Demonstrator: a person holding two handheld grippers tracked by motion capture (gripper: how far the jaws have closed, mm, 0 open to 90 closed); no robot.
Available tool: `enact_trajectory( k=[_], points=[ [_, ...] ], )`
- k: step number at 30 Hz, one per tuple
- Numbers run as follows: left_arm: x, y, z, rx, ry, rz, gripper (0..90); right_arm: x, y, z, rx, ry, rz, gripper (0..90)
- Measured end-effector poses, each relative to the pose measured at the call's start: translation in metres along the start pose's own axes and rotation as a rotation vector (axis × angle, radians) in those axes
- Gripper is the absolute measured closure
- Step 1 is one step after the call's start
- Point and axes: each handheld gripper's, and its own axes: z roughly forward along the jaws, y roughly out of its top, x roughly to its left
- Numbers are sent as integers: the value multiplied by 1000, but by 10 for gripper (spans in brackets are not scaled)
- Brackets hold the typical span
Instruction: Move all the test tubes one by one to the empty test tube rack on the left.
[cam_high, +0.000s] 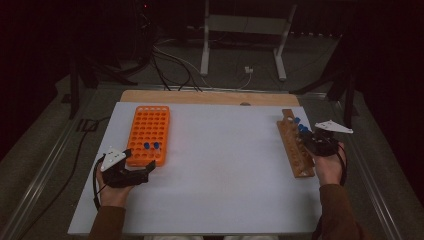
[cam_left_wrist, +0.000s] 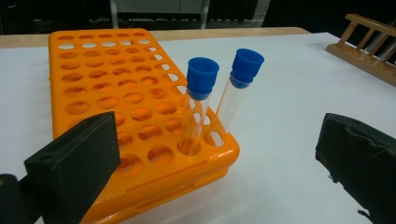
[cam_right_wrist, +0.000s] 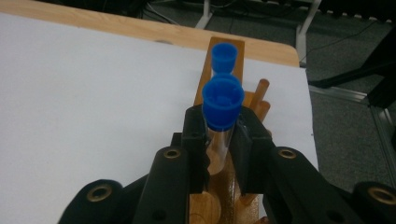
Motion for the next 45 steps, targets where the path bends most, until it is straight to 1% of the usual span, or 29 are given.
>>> enact_trajectory(
  k=[5, 16, 18, 20, 25, 29, 36, 39, 45],
  points=[
    [0, 0, 0, 1, 0, 1, 6, 1, 9, -10, -33, 0, -7, 765],
    [-1, 1, -1, -5, 2, 2, 6, 5, 27, -38, -113, 7, -44, 766],
    [-1, 1, -1, -11, 3, 1, 6, 7, 30, -43, -125, 17, -49, 766],
    [-1, 1, -1, -13, 6, 4, 7, 10, 32, -45, -132, 37, -54, 766],
    [-2, 3, -3, -25, 13, 6, 7, 27, 35, -47, -138, 82, -93, 765],
    [-4, 4, -5, -32, 19, 20, 7, 43, 37, -45, -142, 123, -121, 765],
    [-9, 7, -6, -42, 26, 46, 7, 70, 38, -36, -142, 204, -138, 764],
    [-13, 9, -7, -52, 40, 69, 7, 81, 38, -32, -139, 228, -148, 764],
    [-23, 14, -8, -76, 31, 95, 9, 103, 39, -23, -137, 284, -158, 763]
  ],
)
